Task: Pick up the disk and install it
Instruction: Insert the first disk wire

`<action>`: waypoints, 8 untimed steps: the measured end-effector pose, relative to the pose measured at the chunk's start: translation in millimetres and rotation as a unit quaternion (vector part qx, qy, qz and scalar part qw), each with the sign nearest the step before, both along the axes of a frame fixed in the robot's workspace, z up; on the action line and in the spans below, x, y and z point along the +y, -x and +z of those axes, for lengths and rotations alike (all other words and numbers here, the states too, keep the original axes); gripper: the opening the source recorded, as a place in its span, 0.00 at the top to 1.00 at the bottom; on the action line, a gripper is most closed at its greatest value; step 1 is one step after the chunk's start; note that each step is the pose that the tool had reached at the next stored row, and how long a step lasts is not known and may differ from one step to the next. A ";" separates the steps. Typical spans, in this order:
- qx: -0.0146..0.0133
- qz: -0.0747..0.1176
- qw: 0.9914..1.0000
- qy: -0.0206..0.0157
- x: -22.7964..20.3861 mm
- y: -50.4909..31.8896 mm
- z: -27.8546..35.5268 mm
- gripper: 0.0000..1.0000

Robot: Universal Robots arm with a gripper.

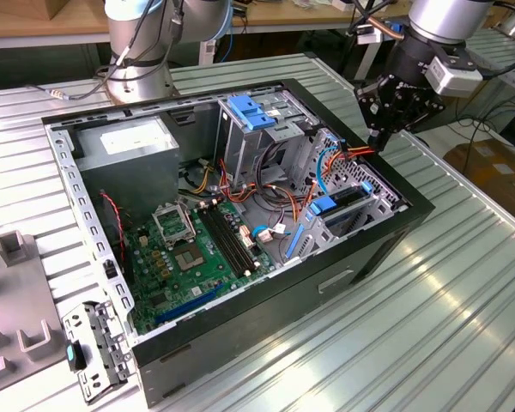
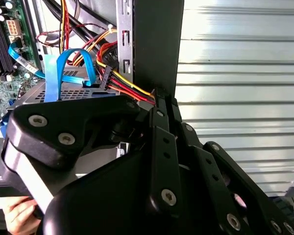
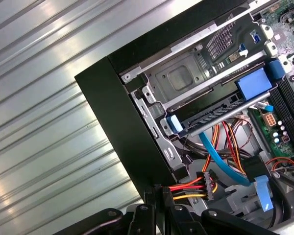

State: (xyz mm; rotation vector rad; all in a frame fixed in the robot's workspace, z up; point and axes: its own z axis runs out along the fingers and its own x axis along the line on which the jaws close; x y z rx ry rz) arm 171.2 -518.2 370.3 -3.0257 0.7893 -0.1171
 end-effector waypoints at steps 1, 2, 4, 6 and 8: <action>0.000 0.000 1.000 0.000 0.0 0.0 0.0 0.83; 0.000 0.000 1.000 0.000 0.0 0.0 0.1 0.83; 0.000 -0.005 1.000 0.001 0.0 0.2 0.2 0.83; 0.000 -0.019 1.000 0.001 0.0 0.8 0.2 0.83; 0.000 -0.024 1.000 0.001 0.0 1.8 0.2 0.83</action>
